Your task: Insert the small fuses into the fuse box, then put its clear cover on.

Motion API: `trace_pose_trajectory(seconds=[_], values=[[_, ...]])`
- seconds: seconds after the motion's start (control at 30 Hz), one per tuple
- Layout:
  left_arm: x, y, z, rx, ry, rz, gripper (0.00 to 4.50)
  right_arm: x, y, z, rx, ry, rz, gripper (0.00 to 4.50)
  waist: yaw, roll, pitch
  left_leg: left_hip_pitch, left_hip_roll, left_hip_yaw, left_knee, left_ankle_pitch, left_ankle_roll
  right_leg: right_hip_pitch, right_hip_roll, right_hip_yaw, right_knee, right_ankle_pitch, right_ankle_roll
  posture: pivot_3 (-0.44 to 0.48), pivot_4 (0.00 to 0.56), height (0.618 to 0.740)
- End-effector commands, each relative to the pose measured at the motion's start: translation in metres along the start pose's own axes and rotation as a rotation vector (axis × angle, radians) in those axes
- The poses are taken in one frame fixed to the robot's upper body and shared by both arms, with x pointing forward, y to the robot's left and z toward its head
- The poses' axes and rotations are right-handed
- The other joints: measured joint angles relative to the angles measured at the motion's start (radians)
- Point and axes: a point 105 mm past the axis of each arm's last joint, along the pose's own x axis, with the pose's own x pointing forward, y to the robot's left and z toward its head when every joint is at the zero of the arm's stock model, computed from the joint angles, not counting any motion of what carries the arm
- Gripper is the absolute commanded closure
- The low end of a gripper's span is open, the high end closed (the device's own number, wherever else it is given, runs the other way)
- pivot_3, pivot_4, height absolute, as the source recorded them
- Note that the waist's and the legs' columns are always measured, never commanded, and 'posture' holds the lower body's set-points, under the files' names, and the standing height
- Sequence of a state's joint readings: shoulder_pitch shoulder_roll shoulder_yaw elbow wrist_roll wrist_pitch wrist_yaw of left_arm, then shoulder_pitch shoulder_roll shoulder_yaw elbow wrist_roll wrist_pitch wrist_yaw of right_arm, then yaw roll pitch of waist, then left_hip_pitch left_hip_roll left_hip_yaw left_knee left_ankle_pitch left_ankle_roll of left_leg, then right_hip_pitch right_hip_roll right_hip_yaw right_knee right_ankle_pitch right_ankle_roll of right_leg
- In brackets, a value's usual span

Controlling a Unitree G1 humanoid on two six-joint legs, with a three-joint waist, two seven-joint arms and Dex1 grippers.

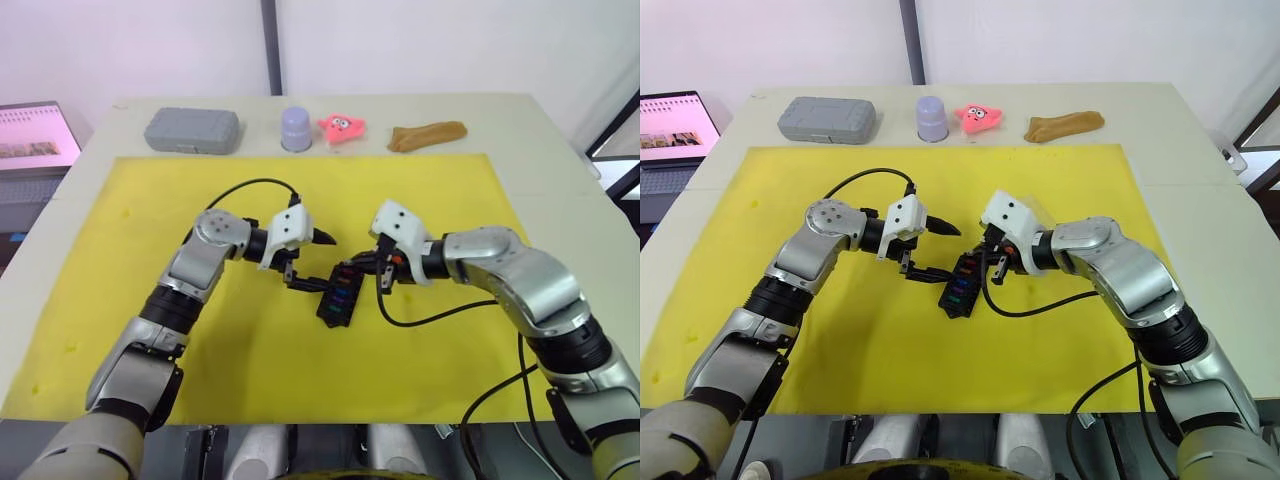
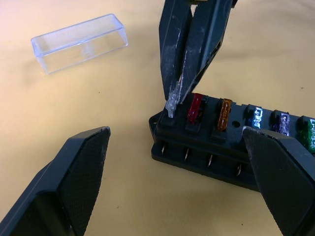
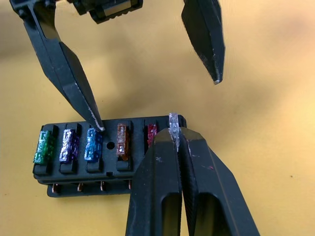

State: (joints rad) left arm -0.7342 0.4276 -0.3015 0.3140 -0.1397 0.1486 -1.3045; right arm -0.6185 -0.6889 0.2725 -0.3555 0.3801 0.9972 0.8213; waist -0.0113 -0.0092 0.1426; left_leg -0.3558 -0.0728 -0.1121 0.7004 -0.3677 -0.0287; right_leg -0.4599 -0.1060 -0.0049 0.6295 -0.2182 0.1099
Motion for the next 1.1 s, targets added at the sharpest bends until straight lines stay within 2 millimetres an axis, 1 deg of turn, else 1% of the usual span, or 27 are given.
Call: trace_pose_trajectory(seconds=[0.03,0.1,0.2,0.37,0.57,0.73,1.1], values=[[0.002,-0.002,-0.007,-0.005,0.05,-0.014,0.0,-0.011,-0.005,0.018,-0.033,-0.048,-0.023,4.45,0.0,0.0,0.0,0.0,0.0,0.0,0.0,0.0,0.0,0.0,0.0,0.0,0.0,0.0,0.0,0.0,0.15,0.74],[0.001,0.0,-0.004,-0.011,0.032,-0.008,0.0,-0.011,-0.005,0.018,-0.019,-0.044,-0.022,4.45,0.0,0.0,0.0,0.0,0.0,0.0,0.0,0.0,0.0,0.0,0.0,0.0,0.0,0.0,0.0,0.0,0.15,0.74],[-0.005,0.004,0.008,-0.045,-0.024,-0.003,0.0,-0.01,-0.005,0.017,0.004,-0.036,-0.013,4.45,-0.001,0.0,0.0,0.0,0.0,0.0,0.0,0.0,0.0,0.0,0.0,0.0,0.0,0.0,0.0,0.0,0.15,0.74],[-0.021,0.002,0.016,-0.083,-0.05,-0.066,0.0,-0.012,-0.004,0.02,0.028,-0.029,0.003,4.45,-0.003,0.0,0.0,-0.001,0.0,0.0,0.0,0.0,0.0,-0.001,0.0,0.0,0.0,0.0,0.0,0.0,0.15,0.74],[-0.027,0.0,0.009,-0.054,0.012,-0.117,0.0,-0.01,-0.004,0.019,0.038,-0.015,0.012,4.45,-0.001,0.0,0.0,-0.001,0.0,0.0,0.0,0.0,0.0,-0.001,0.0,0.0,0.0,0.0,0.0,0.0,0.15,0.74],[-0.024,-0.002,0.002,-0.023,0.049,-0.141,0.0,-0.007,-0.002,0.015,0.046,0.003,0.01,4.45,-0.002,0.0,0.0,-0.001,0.0,0.0,0.0,0.0,0.0,-0.001,0.0,0.0,0.0,0.0,0.0,0.0,0.15,0.74],[-0.02,-0.002,0.0,-0.003,0.051,-0.141,0.0,-0.005,-0.004,0.011,0.067,0.007,-0.002,4.45,-0.003,0.0,0.0,-0.001,0.0,0.0,0.0,0.0,0.0,-0.001,0.0,0.0,0.0,0.0,0.0,0.0,0.15,0.74]])
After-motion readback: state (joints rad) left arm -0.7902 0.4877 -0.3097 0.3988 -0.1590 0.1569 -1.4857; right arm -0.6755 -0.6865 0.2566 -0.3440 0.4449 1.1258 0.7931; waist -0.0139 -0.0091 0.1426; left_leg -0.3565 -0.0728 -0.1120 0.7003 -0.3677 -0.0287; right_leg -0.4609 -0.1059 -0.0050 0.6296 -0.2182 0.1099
